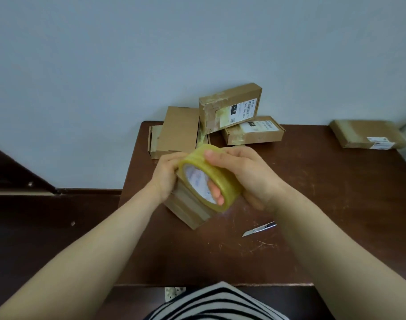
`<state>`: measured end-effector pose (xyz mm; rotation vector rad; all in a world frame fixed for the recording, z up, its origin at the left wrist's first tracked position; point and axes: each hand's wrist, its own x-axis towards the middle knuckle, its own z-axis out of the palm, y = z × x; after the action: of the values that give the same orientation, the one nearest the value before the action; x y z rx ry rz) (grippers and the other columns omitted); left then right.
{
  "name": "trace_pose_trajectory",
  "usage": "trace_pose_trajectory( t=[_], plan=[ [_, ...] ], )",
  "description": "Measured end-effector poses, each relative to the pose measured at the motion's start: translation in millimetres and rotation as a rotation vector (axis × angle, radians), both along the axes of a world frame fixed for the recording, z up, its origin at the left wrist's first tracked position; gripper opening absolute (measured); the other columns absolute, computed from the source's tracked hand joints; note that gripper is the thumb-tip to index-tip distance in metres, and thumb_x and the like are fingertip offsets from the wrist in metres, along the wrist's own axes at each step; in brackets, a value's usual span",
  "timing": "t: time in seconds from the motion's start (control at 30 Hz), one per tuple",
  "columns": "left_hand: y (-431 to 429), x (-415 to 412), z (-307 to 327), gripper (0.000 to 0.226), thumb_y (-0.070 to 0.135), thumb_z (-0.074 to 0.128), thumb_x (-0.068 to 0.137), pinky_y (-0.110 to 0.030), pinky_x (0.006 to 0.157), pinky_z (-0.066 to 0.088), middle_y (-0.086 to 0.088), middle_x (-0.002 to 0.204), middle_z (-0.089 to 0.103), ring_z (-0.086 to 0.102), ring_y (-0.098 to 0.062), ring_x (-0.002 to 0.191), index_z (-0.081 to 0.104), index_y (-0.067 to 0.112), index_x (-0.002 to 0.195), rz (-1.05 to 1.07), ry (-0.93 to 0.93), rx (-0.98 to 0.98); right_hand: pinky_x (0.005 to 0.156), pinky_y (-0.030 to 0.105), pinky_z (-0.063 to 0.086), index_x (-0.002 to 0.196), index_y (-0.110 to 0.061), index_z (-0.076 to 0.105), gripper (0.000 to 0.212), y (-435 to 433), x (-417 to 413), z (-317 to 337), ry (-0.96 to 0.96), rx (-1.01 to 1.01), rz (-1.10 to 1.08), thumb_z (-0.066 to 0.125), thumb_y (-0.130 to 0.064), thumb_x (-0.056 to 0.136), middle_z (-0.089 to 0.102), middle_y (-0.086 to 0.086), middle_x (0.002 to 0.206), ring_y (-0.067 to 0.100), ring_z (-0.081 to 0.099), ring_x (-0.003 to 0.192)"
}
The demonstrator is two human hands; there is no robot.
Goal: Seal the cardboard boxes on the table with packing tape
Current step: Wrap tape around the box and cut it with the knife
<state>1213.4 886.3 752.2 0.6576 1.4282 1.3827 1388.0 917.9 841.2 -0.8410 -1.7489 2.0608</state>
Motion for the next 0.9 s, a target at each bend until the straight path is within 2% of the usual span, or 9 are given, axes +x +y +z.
trace_pose_trajectory(
  t=[0.1,0.2,0.33,0.43,0.53,0.63,0.77,0.83,0.9],
  plan=[
    [-2,-14,-6,0.031,0.009,0.053,0.087,-0.031,0.065,0.038,-0.001,0.06,0.053,0.049,-0.015,0.062,0.062,0.013,0.058,0.084,0.055,0.036,0.042,0.026,0.045,0.051,-0.01,0.061,0.049,-1,8,5,-0.169,0.013,0.024,0.055,-0.032,0.095,0.056,0.011,0.047,0.02,0.049,0.035],
    [0,-17,-7,0.017,0.022,0.06,0.073,-0.021,0.056,0.04,0.003,0.056,0.055,0.051,-0.009,0.056,0.062,0.012,0.06,0.055,0.049,0.028,0.041,0.022,0.045,0.06,-0.008,0.064,0.047,-2,22,10,-0.329,0.028,0.057,0.054,-0.039,0.094,0.061,0.012,0.052,0.019,0.054,0.039],
    [-1,-31,-15,0.02,0.028,0.059,0.068,-0.021,0.056,0.041,-0.001,0.06,0.056,0.054,-0.01,0.056,0.059,0.008,0.066,0.107,-0.023,0.02,0.045,0.02,0.046,0.08,-0.003,0.068,0.046,5,34,5,-0.543,0.179,0.108,0.052,-0.044,0.094,0.066,0.007,0.055,0.017,0.06,0.043],
    [0,-33,-19,0.02,0.023,0.059,0.076,-0.016,0.052,0.043,-0.001,0.058,0.058,0.056,-0.01,0.054,0.063,0.012,0.06,0.119,-0.034,0.024,0.04,0.019,0.044,0.074,0.002,0.067,0.048,6,35,-15,-0.611,0.135,0.061,0.053,-0.039,0.095,0.063,0.008,0.05,0.016,0.056,0.037],
    [2,-33,-20,0.036,0.014,0.052,0.088,-0.016,0.053,0.044,0.0,0.058,0.06,0.057,-0.009,0.055,0.066,0.016,0.055,0.121,-0.037,0.04,0.04,0.02,0.045,0.065,-0.003,0.064,0.045,3,33,-44,-0.68,0.092,-0.015,0.056,-0.037,0.095,0.063,0.009,0.049,0.017,0.055,0.036],
    [3,-33,-18,0.032,0.014,0.051,0.089,-0.018,0.055,0.045,0.001,0.059,0.061,0.058,-0.009,0.056,0.065,0.013,0.06,0.126,-0.042,0.024,0.044,0.022,0.047,0.064,-0.004,0.064,0.047,0,29,-70,-0.69,0.075,-0.053,0.058,-0.041,0.092,0.064,0.01,0.051,0.018,0.056,0.038],
    [0,-34,-16,0.027,0.016,0.049,0.092,-0.027,0.067,0.042,-0.002,0.069,0.062,0.058,-0.011,0.066,0.064,0.01,0.071,0.032,0.006,-0.007,0.042,0.019,0.044,0.066,-0.004,0.062,0.047,-1,19,-89,-0.638,0.044,-0.05,0.058,-0.043,0.092,0.065,0.01,0.052,0.016,0.055,0.035],
    [-2,-43,-7,0.026,0.014,0.047,0.095,-0.02,0.076,0.041,0.003,0.086,0.069,0.062,-0.006,0.083,0.071,0.014,0.085,-0.103,0.196,0.001,0.045,0.02,0.045,0.07,-0.005,0.06,0.044,1,14,-94,-0.628,0.036,-0.041,0.058,-0.043,0.092,0.065,0.009,0.052,0.016,0.056,0.037],
    [2,-51,5,0.031,0.012,0.045,0.098,-0.01,0.087,0.037,0.013,0.114,0.066,0.055,0.002,0.108,0.065,0.026,0.118,-0.263,0.656,-0.022,0.044,0.02,0.045,0.074,-0.007,0.06,0.041,3,11,-96,-0.63,0.038,-0.036,0.058,-0.044,0.092,0.066,0.008,0.054,0.017,0.057,0.04]
  ],
)
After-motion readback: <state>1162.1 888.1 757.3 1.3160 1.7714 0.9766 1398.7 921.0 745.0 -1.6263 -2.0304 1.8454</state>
